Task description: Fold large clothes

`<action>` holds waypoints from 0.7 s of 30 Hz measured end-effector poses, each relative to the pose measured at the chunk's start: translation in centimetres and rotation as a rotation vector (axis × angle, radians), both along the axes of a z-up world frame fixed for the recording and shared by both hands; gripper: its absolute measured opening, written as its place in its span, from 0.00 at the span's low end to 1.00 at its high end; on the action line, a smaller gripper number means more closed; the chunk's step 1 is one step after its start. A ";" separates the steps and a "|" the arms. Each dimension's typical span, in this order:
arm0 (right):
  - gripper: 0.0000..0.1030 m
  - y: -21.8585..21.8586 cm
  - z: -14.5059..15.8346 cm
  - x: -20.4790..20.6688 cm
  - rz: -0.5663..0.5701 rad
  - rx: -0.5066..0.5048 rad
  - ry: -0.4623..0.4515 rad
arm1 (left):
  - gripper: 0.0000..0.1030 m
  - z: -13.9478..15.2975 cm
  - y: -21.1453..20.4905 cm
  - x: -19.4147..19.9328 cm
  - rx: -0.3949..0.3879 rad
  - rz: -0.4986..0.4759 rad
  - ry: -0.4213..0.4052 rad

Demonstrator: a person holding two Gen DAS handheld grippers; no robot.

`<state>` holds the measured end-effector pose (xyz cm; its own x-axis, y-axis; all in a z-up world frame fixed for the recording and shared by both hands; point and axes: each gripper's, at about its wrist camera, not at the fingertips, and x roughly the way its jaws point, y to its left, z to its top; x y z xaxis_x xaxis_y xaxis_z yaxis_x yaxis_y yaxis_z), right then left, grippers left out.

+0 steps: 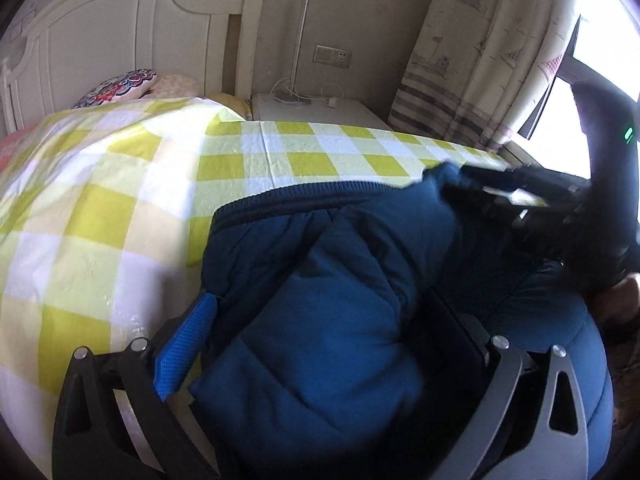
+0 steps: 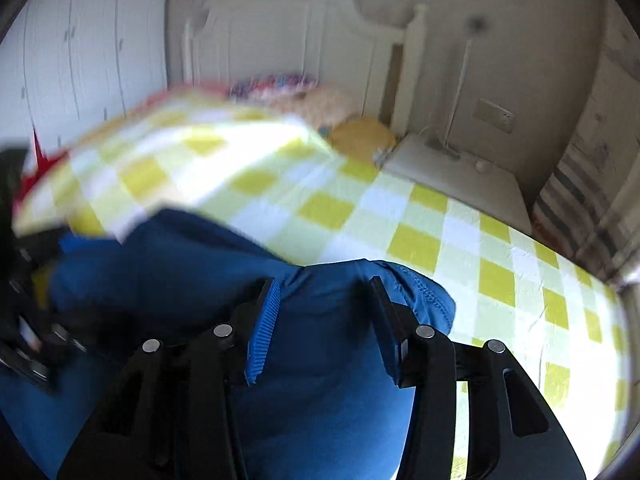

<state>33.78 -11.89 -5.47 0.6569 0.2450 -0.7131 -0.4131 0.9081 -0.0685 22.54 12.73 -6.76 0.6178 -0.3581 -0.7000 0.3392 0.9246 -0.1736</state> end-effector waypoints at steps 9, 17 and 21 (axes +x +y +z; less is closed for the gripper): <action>0.46 -0.3 -2.1 0.1 0.032 -0.029 0.086 | 0.98 -0.8 0.7 0.3 -0.053 0.020 0.022; 0.47 -1.1 -2.3 0.1 0.024 0.031 0.101 | 0.98 -1.0 1.0 0.6 -0.073 0.021 0.041; 0.49 -1.2 -1.7 -0.3 0.015 0.011 0.090 | 0.98 -0.5 0.6 0.4 -0.018 0.026 0.043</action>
